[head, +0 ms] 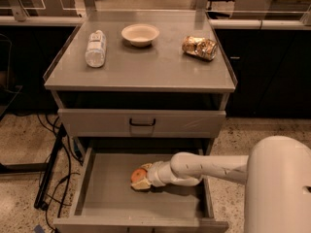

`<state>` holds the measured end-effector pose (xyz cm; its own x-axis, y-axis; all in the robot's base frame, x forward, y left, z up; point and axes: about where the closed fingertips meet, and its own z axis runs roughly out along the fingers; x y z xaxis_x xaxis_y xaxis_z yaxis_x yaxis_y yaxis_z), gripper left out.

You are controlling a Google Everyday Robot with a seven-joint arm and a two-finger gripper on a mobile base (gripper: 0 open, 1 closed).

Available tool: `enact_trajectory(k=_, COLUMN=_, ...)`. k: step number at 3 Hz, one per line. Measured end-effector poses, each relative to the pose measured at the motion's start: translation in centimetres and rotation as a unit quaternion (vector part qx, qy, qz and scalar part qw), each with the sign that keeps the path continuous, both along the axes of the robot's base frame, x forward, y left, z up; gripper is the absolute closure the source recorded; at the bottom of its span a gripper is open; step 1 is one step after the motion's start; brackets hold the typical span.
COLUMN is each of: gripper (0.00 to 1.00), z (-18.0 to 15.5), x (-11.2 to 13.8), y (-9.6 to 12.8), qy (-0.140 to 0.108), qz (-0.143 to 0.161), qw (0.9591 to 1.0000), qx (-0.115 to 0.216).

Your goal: Pick orange from middle drawer and place on counter

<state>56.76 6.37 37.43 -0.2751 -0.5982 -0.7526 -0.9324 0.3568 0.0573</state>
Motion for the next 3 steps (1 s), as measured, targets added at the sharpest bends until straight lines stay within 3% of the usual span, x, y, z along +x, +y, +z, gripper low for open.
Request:
enact_trajectory(k=2, gripper=1.00, z=6.9, x=1.7, y=-2.6, qy=-0.037, qz=0.002, qw=0.9991, qx=0.021)
enact_trajectory(k=3, gripper=1.00, z=12.1, x=1.6, y=-5.5, qy=-0.066, qz=-0.002, qw=0.9975, qx=0.026)
